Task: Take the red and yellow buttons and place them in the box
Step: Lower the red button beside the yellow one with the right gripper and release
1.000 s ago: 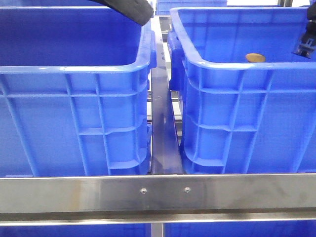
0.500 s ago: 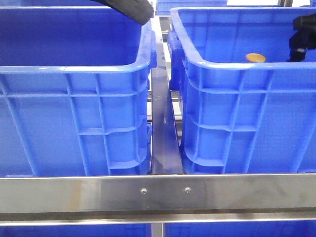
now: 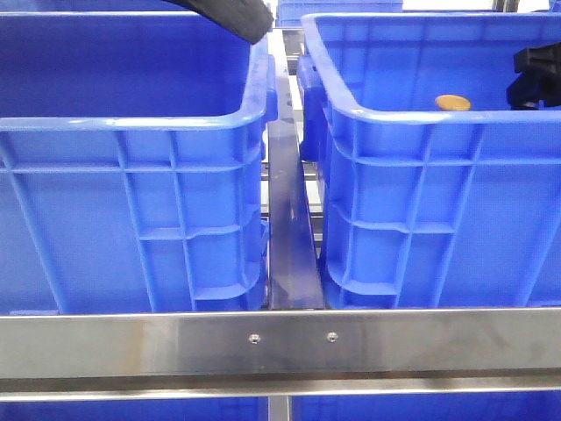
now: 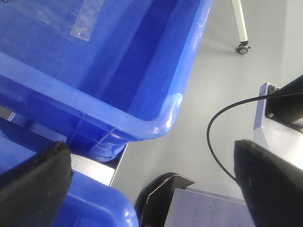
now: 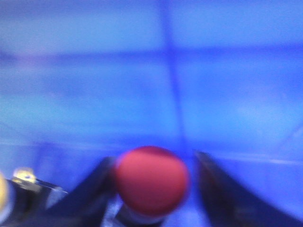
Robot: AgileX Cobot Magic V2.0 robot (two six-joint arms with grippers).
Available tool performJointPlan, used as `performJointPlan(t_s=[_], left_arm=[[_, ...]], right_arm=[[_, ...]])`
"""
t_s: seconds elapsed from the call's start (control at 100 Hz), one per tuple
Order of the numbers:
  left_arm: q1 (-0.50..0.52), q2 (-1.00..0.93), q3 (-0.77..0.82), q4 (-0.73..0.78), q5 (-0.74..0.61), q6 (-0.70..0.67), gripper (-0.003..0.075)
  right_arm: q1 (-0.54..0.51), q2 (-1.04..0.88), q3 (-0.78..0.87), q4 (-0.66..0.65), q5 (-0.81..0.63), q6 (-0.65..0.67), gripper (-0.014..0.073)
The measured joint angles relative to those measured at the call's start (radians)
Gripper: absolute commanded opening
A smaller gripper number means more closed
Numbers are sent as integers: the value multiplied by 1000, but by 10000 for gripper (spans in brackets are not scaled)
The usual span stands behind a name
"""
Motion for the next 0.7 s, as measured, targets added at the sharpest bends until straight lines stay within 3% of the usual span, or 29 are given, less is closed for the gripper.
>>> performJointPlan(t_s=[0.1,0.51,0.6,0.7], left_arm=[[0,0,0,0,0,0,650],[0,0,0,0,0,0,650],[0,0,0,0,0,0,650],[0,0,0,0,0,-3,650]], right_arm=[[0,2,0,4,-2,0,666],[0,-22,19,7,80,0,662],[0,-70,48,7,94,-9,586],[0,-140,98,7,100,-32,357]])
